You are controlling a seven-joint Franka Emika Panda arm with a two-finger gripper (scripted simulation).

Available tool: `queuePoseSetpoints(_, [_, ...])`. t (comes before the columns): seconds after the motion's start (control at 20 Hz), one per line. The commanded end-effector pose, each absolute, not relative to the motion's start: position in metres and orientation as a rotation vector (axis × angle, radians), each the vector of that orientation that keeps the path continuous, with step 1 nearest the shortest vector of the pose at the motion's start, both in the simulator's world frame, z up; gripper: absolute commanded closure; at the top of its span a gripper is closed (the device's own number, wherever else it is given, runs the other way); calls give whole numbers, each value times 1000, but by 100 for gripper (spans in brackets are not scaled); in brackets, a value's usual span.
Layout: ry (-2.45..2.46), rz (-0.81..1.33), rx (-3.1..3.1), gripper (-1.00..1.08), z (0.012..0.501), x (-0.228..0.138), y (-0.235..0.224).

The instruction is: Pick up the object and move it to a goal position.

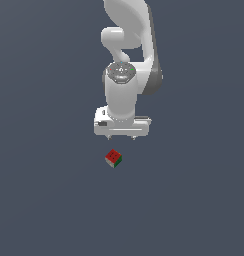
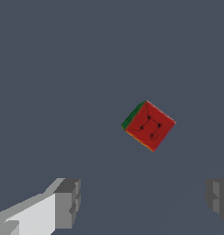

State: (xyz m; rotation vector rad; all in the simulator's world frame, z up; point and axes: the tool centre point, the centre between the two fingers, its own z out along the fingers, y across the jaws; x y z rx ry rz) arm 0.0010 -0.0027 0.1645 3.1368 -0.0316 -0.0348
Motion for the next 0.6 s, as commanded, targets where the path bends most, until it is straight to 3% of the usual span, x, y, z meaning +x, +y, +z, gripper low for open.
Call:
queuePoseSetpoints(0.0, [-32, -35, 3137, -92, 165, 1, -3])
queuePoseSetpoints(0.55, [23, 24, 3125, -92, 180, 11, 18])
